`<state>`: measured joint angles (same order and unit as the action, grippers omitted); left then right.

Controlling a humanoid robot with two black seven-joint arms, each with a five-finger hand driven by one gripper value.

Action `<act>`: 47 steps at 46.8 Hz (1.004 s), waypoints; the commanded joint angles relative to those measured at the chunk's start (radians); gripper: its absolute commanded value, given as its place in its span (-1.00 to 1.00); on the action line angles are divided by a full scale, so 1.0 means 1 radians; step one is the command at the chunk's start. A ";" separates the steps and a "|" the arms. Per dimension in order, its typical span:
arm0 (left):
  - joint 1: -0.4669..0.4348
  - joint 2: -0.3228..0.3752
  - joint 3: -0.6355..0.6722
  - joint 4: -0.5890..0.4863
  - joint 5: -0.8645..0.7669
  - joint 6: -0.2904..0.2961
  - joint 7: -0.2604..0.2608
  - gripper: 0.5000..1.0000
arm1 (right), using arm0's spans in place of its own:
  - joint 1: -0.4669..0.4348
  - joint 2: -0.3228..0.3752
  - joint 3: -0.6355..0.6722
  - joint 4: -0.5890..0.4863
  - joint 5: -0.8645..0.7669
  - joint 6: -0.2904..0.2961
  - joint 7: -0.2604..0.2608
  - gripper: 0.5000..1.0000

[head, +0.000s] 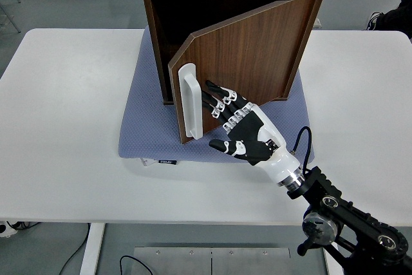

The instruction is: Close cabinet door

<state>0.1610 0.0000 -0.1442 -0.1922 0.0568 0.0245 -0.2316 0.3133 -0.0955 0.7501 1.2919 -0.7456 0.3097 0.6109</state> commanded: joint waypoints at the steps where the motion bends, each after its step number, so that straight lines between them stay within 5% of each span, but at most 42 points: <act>1: 0.000 0.000 0.000 0.000 0.000 0.000 0.000 1.00 | 0.009 0.010 0.000 -0.006 0.000 -0.004 0.000 1.00; 47: 0.000 0.000 0.000 -0.001 0.000 0.000 0.000 1.00 | 0.124 0.074 -0.028 -0.105 0.008 -0.057 0.000 1.00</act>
<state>0.1610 0.0000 -0.1442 -0.1924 0.0568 0.0245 -0.2316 0.4339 -0.0244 0.7225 1.1930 -0.7380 0.2576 0.6109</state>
